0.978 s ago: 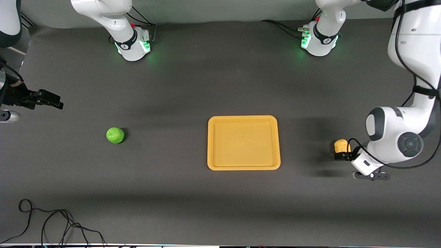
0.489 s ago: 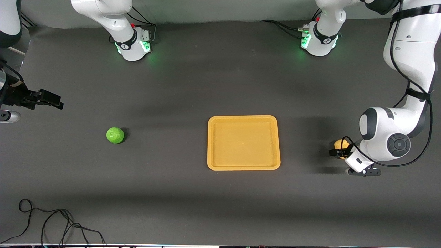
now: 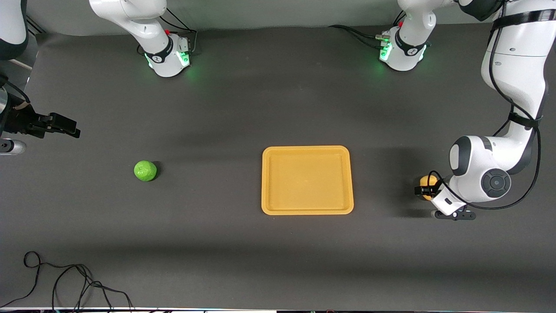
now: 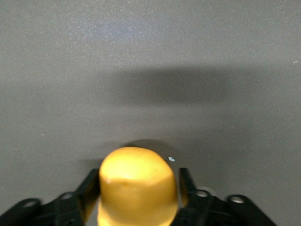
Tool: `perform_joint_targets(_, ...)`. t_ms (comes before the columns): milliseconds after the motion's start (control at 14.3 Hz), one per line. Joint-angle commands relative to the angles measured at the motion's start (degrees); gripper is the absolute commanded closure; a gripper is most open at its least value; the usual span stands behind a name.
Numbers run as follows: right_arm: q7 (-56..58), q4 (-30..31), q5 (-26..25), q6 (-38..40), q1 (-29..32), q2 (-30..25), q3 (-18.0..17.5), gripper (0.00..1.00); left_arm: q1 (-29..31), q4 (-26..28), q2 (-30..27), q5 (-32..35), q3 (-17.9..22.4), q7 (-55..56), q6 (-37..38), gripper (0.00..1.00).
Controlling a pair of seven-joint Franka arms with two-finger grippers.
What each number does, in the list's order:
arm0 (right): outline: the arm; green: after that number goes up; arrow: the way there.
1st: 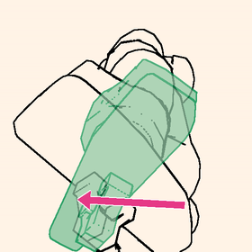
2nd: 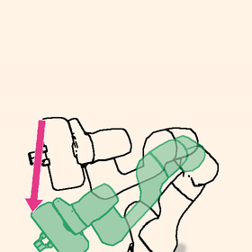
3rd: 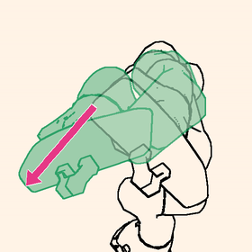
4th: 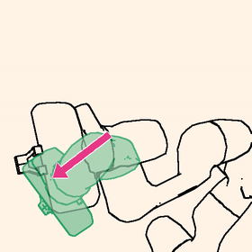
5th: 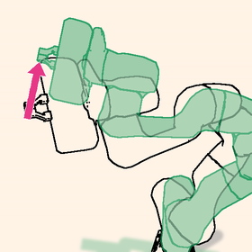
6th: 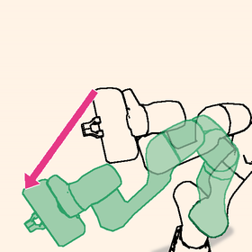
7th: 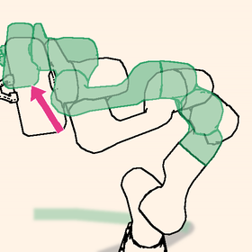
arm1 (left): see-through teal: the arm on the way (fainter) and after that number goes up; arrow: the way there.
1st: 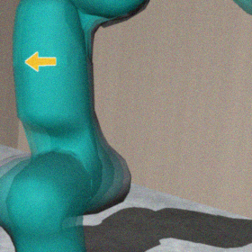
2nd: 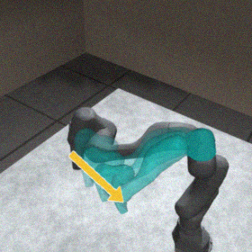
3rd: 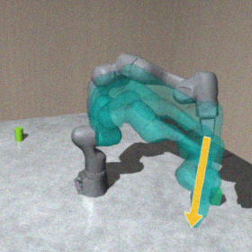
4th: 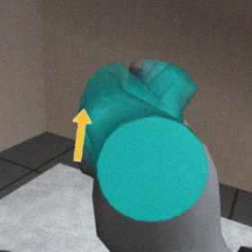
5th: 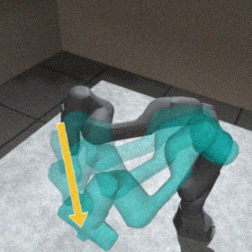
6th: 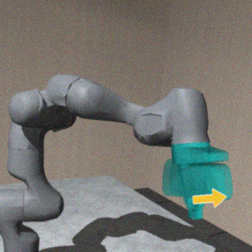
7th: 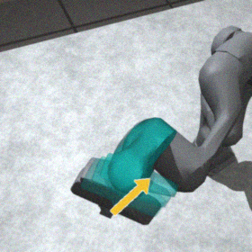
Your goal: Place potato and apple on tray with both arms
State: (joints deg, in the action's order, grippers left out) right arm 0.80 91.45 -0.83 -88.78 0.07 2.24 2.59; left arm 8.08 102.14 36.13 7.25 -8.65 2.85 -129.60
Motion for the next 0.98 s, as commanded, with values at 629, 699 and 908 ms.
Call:
perform_joint_targets(629,0.6,-1.27,1.09,0.45,-0.68,0.66,0.66,0.0,-17.11,-10.73,-5.19,0.13,-0.4,22.78,17.46,0.83)
perform_joint_targets(699,0.6,-1.27,1.09,0.45,-0.59,0.66,0.66,0.0,-19.22,-10.73,-4.84,0.13,-0.4,25.94,16.24,0.83)
perform_joint_targets(908,0.6,-1.27,1.18,0.45,-0.59,0.58,0.66,0.0,-23.88,-10.73,-1.25,-0.3,-0.4,31.67,8.87,0.84)
